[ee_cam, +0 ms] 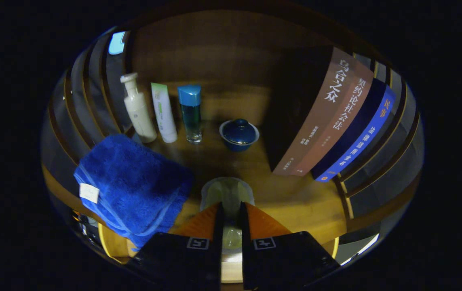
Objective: Pull open the drawer, take out the items inside it, and place them on the countertop above the cabinet.
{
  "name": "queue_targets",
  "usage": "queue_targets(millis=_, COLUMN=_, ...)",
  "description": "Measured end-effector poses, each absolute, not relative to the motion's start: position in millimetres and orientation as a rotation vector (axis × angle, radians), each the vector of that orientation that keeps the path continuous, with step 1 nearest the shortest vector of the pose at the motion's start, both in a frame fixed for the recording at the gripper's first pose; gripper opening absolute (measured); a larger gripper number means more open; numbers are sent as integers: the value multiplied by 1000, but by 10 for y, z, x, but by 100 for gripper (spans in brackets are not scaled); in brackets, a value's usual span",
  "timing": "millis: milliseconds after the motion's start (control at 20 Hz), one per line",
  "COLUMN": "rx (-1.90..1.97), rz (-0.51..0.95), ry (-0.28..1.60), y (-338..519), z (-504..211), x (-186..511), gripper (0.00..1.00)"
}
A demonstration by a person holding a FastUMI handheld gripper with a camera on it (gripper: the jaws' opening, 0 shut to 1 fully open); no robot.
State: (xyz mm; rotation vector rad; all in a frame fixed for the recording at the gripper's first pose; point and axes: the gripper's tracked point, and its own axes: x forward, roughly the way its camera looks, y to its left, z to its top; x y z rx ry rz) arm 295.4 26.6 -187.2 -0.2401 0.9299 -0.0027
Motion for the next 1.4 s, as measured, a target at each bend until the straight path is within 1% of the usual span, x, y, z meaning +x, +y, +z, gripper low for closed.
queue_targets(millis=100, rx=-238, rz=32, ry=927, y=399, z=-1869, x=2931, gripper=54)
queue_targets(millis=250, rx=-218, rz=39, ry=912, y=463, z=-1882, x=2915, gripper=97)
queue_targets(millis=500, rx=-190, rz=35, ry=856, y=488, z=-1752, x=2725, gripper=97)
queue_targets(millis=750, rx=-119, rz=-4, ry=741, y=440, z=-1465, x=2293, gripper=97)
queue_targets(millis=850, rx=-122, rz=-28, ry=688, y=330, z=-1319, x=2063, gripper=97)
queue_targets(millis=1200, rx=-74, rz=-42, ry=464, y=180, z=-745, x=1400, gripper=97)
queue_targets(millis=1400, rx=-68, rz=-52, ry=343, y=6, z=-589, x=989, gripper=98)
